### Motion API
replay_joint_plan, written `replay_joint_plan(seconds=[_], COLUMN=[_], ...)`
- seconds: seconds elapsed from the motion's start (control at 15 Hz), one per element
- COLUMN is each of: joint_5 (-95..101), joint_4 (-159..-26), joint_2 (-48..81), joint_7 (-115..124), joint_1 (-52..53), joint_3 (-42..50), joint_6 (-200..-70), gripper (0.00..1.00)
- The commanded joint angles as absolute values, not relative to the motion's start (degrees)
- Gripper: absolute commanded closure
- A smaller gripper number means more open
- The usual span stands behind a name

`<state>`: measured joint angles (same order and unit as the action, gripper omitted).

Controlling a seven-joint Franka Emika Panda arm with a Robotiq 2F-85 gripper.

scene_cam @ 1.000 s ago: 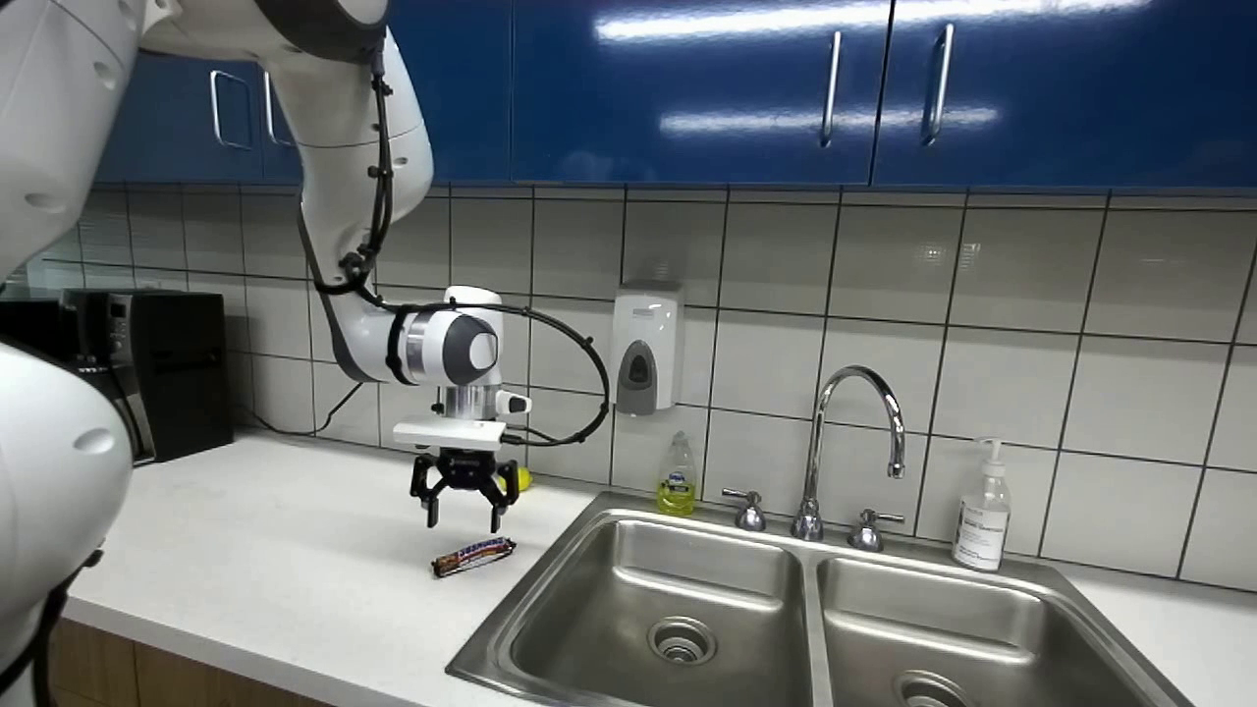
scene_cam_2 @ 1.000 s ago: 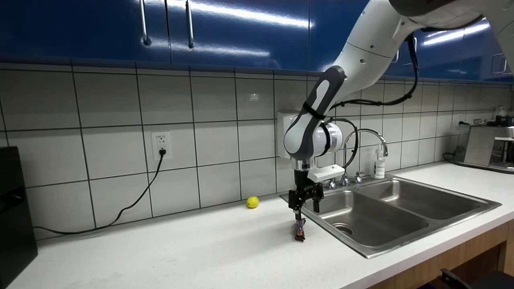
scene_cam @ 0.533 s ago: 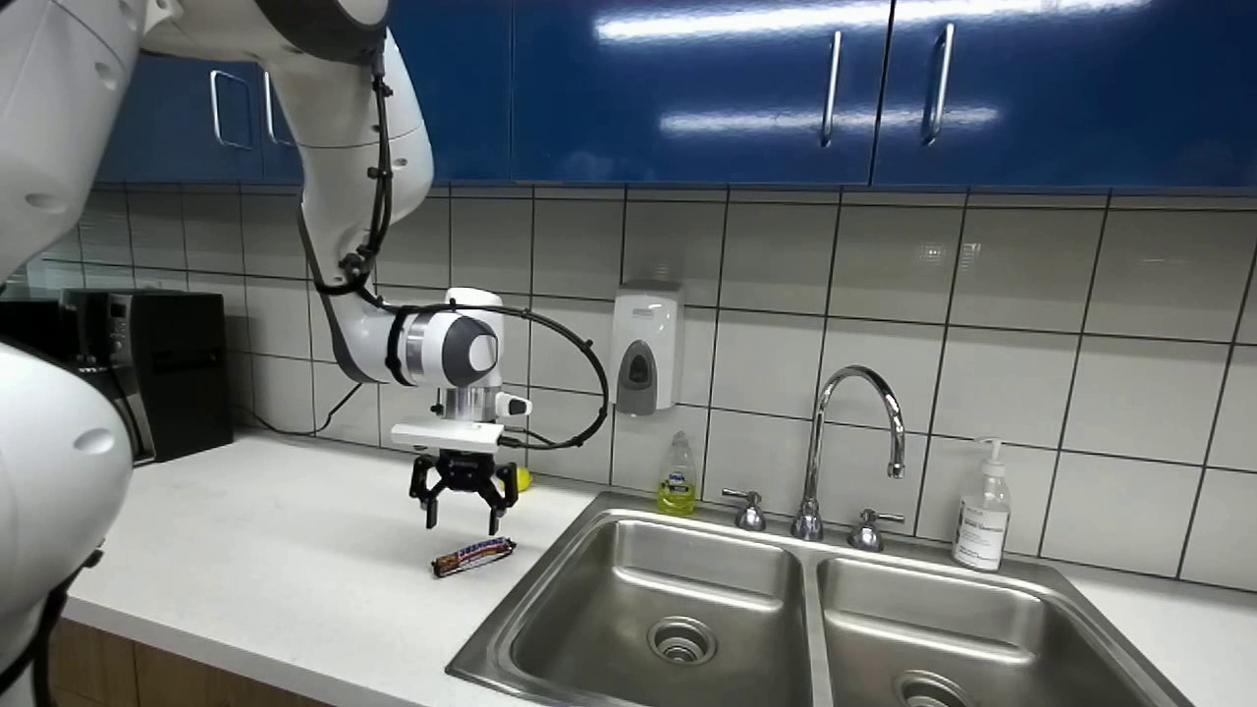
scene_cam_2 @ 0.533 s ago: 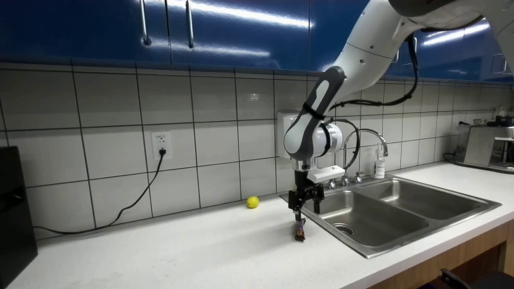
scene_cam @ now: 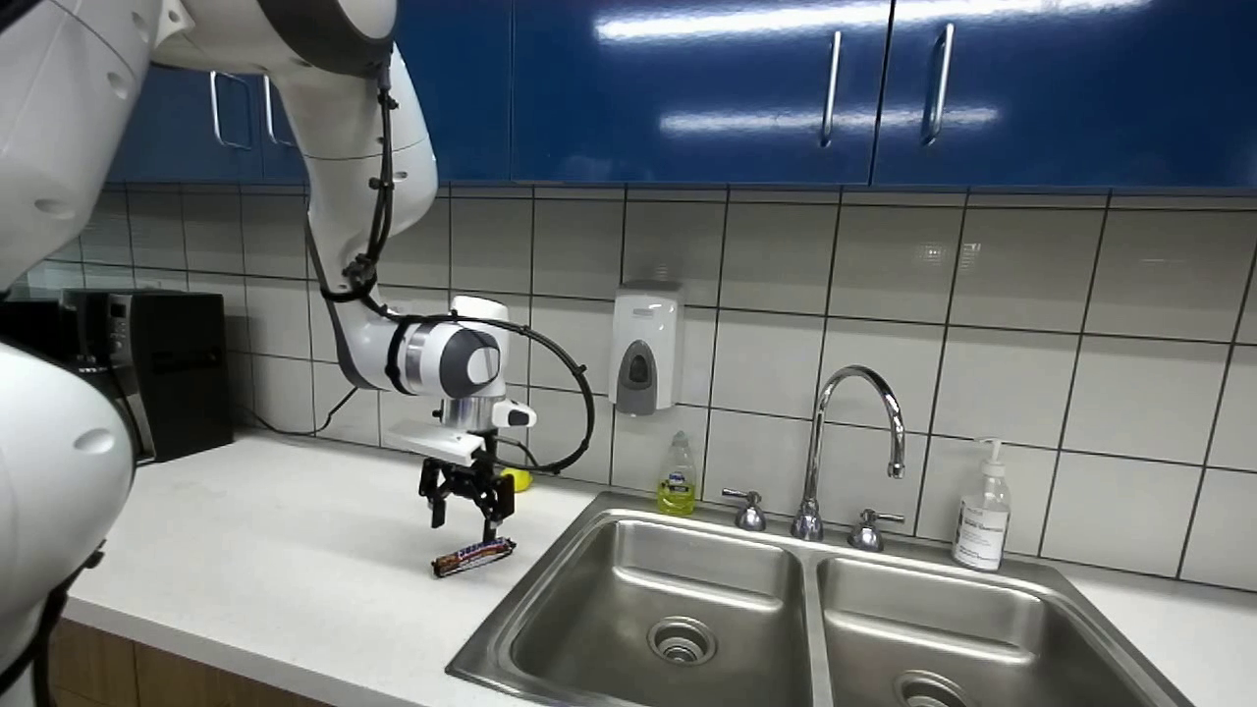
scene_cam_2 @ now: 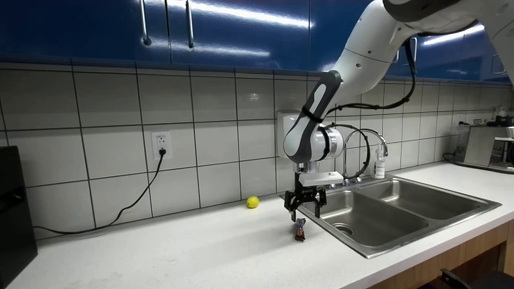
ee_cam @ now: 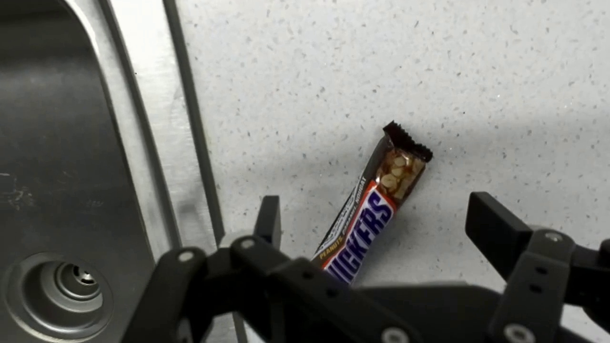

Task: Place the snickers bar inside the sink

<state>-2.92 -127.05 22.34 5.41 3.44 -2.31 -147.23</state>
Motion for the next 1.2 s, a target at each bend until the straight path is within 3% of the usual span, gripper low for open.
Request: replay_joint_plan(seconds=[0.0,1.13], joint_5=[-3.09,-1.92], joint_4=[-125.92,-119.80], joint_2=[24.15,31.08], joint_7=[11.88,25.40], joint_1=[4.97,11.03], joint_3=[-0.87,5.07], joint_6=[-150.43,-150.76], gripper=[0.00,0.00])
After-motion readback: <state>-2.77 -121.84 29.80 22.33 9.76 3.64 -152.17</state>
